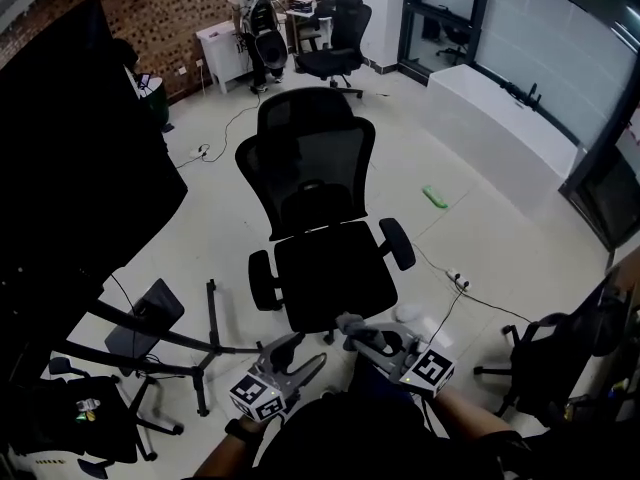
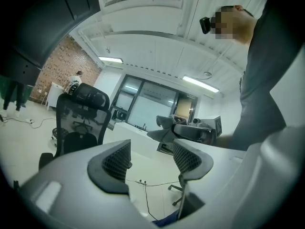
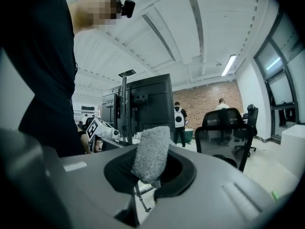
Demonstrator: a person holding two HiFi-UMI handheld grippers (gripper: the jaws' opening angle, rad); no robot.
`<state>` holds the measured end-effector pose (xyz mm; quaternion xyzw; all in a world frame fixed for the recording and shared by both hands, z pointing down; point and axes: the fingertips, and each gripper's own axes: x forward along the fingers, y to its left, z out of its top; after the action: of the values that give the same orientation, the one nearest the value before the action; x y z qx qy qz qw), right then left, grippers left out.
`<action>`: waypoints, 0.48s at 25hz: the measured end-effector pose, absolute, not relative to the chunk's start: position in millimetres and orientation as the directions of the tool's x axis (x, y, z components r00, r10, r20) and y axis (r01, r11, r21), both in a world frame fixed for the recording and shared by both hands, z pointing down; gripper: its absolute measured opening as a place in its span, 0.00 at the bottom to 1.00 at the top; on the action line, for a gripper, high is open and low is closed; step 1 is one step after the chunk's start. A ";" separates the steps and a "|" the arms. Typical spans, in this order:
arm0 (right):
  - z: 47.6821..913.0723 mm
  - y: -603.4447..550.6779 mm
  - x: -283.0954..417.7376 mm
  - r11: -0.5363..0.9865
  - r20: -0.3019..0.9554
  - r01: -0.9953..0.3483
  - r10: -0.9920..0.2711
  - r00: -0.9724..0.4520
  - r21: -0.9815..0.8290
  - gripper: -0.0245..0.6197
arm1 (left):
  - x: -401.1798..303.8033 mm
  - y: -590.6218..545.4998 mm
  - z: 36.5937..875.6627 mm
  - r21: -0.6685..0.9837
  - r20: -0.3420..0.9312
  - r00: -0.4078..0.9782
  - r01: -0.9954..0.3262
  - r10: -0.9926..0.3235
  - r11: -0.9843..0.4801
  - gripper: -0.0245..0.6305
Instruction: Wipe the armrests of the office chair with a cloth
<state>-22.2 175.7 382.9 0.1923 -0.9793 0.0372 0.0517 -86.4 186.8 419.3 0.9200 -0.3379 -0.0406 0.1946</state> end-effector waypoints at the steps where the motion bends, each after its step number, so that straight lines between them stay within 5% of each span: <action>1: 383.3 165.1 -20.7 0.922 0.109 -0.382 -0.374 -0.921 -0.061 0.10 | -85.2 178.0 420.7 0.387 0.061 0.765 -0.610 -0.641 -0.692 0.50; 12: 388.5 26.1 20.1 0.950 0.082 -0.291 -0.283 -0.956 -0.116 0.10 | -34.3 32.1 421.0 0.374 0.115 0.721 -0.669 -0.684 -0.643 0.50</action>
<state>20.1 26.1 388.5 0.1455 -0.9868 0.0637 0.0321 -34.3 32.1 421.0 0.9061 -0.3732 -0.0185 0.1985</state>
